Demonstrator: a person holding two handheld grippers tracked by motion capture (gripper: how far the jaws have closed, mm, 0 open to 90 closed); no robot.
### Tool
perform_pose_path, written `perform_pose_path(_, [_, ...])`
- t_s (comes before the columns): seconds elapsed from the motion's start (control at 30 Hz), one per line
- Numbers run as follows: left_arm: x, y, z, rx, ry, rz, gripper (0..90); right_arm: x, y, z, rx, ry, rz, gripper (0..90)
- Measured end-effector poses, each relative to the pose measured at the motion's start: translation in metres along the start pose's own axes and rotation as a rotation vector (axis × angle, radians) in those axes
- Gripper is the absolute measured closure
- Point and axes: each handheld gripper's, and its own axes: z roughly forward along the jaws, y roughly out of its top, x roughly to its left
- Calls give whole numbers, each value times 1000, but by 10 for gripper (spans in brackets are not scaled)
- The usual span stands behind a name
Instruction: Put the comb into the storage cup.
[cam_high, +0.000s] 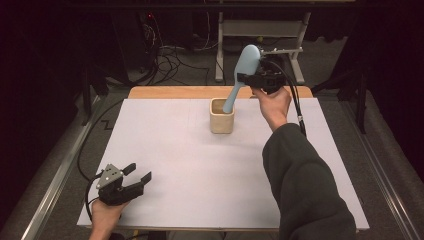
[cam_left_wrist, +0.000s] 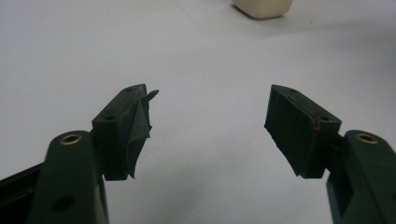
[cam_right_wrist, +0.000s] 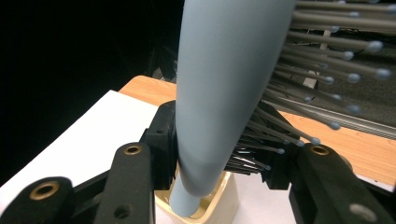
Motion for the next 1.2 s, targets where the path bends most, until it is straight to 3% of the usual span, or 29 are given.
perform_pose_path(0.43, [-1,0,0,0,-9,10,313,4,-3,9,-3,-5,-14,567])
perform_pose_path(1.2, [-1,0,0,-5,-11,11,313,-1,-16,24,35,-24,-8,565])
